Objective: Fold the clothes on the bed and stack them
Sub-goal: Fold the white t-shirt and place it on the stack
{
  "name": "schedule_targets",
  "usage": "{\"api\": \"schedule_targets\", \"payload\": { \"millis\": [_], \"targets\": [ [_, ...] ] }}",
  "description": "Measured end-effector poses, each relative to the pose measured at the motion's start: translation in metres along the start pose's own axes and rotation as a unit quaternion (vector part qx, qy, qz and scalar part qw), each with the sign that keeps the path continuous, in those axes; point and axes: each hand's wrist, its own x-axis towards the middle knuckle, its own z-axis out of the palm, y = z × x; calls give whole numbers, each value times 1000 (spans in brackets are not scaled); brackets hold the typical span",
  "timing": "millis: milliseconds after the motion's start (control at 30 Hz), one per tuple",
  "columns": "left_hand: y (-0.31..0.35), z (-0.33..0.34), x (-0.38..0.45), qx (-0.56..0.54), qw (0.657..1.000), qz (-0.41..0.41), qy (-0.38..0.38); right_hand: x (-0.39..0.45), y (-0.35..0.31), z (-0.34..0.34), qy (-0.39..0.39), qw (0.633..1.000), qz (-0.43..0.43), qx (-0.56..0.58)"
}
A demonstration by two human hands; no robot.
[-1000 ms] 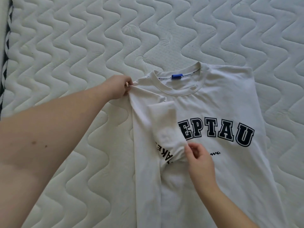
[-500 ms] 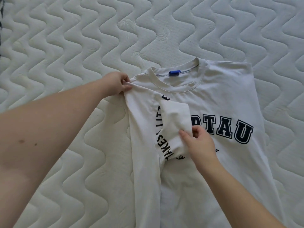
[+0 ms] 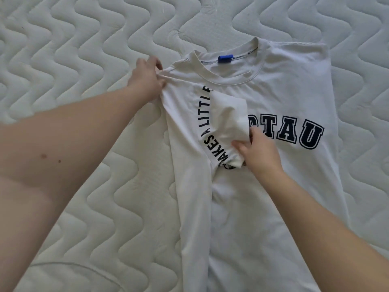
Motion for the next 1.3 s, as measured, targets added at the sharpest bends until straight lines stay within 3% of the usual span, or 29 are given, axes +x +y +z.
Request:
{"api": "schedule_targets", "payload": {
  "millis": [67, 167, 233, 300, 400, 500, 600, 833, 967, 1033, 1200, 1300],
  "targets": [
    [-1, 3, -19, -18, 998, -5, 54, -1, 5, -2, 75, 996, 10, -38],
    [-3, 4, -57, -20, 992, 90, 91, -29, 16, 4, 159, 986, 25, 39],
    [1, 8, -90, 7, 978, 207, 33, -64, 23, 24, 91, 993, 20, 73],
    [11, 18, -124, 47, 944, 324, -46, -102, 29, 51, -35, 995, 23, 90],
    [31, 41, -167, 129, 867, 447, -180, -137, 25, 81, -124, 980, 41, 150],
    [52, 59, -189, 244, 777, 520, -257, -152, 14, 94, -174, 955, 108, 215],
    [72, 64, -193, 348, 712, 538, -289, -167, 18, 96, -213, 960, 97, 154],
    [108, 61, -195, 496, 621, 468, -387, -220, 67, 89, -330, 932, 96, 111],
    [102, 68, -209, 591, 523, 491, -369, -258, 94, 93, -355, 926, 89, 91],
    [98, 71, -212, 589, 519, 515, -343, -273, 103, 97, -336, 936, 75, 77],
    [102, 66, -207, 537, 602, 493, -325, -300, 117, 99, -271, 940, 124, 163],
    [109, 68, -201, 531, 624, 483, -310, -305, 128, 96, -283, 942, 131, 127]
  ]
}}
